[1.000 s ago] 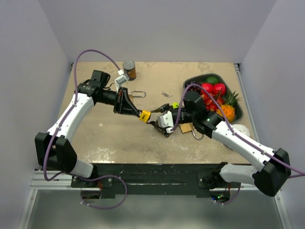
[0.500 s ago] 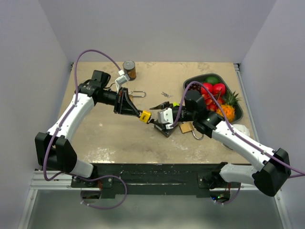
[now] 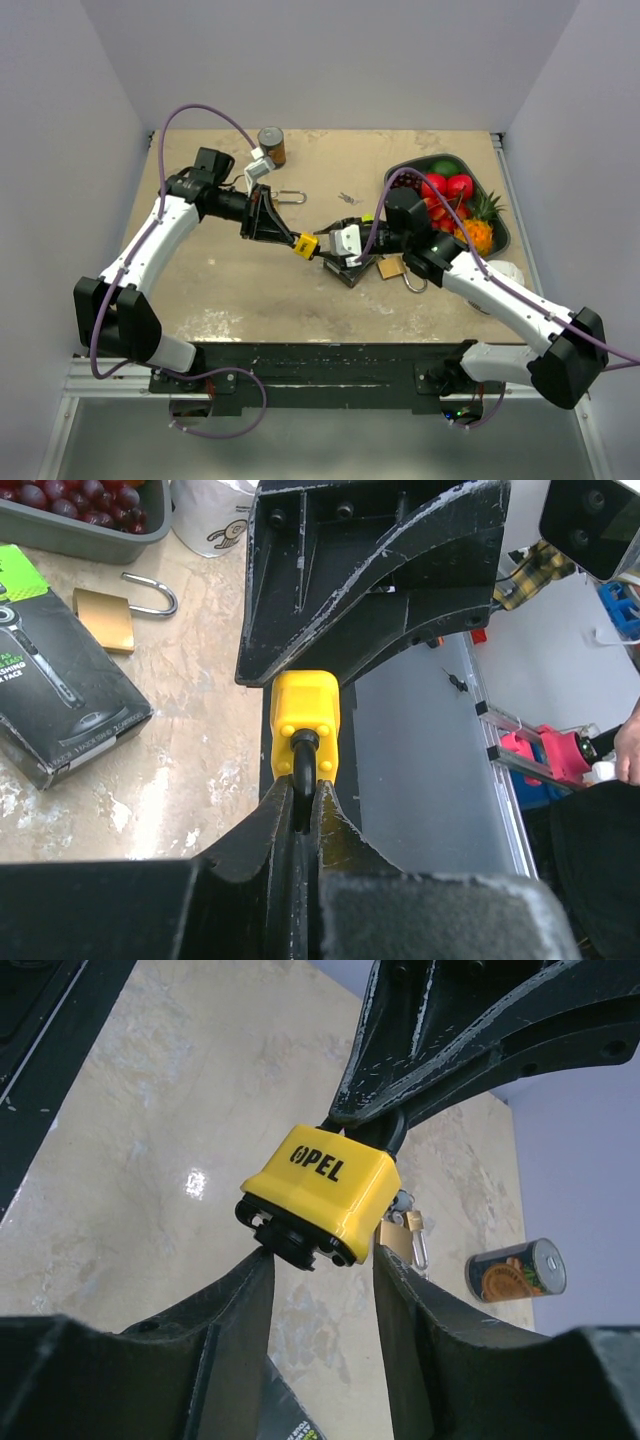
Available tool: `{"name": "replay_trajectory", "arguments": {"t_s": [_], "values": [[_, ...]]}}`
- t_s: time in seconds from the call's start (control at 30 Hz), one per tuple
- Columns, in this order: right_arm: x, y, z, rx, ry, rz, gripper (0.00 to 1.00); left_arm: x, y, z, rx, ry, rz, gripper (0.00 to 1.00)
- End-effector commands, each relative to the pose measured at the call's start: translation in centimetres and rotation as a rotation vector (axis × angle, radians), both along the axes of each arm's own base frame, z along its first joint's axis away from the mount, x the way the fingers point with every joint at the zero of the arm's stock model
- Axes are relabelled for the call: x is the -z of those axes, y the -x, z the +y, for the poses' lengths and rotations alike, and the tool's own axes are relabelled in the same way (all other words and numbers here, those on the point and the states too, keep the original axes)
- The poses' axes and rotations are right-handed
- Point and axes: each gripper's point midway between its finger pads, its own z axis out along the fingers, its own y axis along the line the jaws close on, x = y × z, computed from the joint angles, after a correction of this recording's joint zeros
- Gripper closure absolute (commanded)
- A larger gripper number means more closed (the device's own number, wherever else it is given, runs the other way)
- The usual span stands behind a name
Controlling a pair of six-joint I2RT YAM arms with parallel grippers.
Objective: Lock with the key
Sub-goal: Place the lock at the center of the board.
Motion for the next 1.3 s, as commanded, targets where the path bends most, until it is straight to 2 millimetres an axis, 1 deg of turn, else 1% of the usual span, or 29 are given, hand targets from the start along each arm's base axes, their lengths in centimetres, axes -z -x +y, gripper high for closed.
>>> {"name": "replay_trajectory", "arguments": {"t_s": [0.0,0.07,0.27,0.5,0.6,0.63,0.8,0.83,1.0,1.13,1.2,1.23,1.27], "values": [[-4.3,-0.1,1.1,-0.043,-0.093,-0.098,0.55,-0.6,1.0,-0.7,0.056,0.046,-0.031,1.00],[-4.3,-0.1,1.2,-0.050,-0.092,-0.102,0.58,-0.4,1.2,-0.9,0.062,0.039,-0.036,1.00],[-4.7,0.0,1.4,-0.066,-0.095,-0.098,0.60,0.1,1.3,-1.2,0.067,0.014,-0.035,1.00],[-5.7,0.2,1.8,-0.063,-0.128,-0.025,0.60,1.4,0.1,-1.4,0.015,-0.073,-0.075,1.00],[-5.5,0.1,1.9,-0.054,-0.126,0.014,0.61,1.7,-0.2,-1.5,0.000,-0.095,-0.092,1.00],[-6.2,-0.1,2.0,-0.051,-0.147,-0.008,0.61,1.9,-0.3,-1.6,-0.006,-0.109,-0.100,1.00],[-6.7,-0.5,2.5,-0.044,-0.171,0.016,0.64,2.4,-0.2,-2.0,-0.012,-0.142,-0.119,1.00],[-7.0,-0.7,2.6,-0.037,-0.184,0.014,0.65,2.4,-0.2,-2.1,-0.013,-0.145,-0.128,1.00],[-8.1,-1.4,3.1,-0.007,-0.237,0.065,0.64,3.0,-0.2,-2.3,-0.025,-0.171,-0.111,1.00],[-9.2,-1.9,3.4,0.026,-0.293,0.107,0.63,3.0,-0.6,-2.5,-0.031,-0.163,-0.102,1.00],[-9.2,-2.3,3.3,0.061,-0.312,0.140,0.62,3.1,-0.5,-2.6,-0.029,-0.157,-0.081,1.00],[-9.7,-2.5,3.2,0.074,-0.330,0.136,0.62,2.9,-0.6,-2.7,-0.026,-0.143,-0.088,1.00],[-9.5,-2.9,3.1,0.102,-0.339,0.154,0.61,3.0,-0.5,-2.7,-0.027,-0.141,-0.079,1.00]]}}
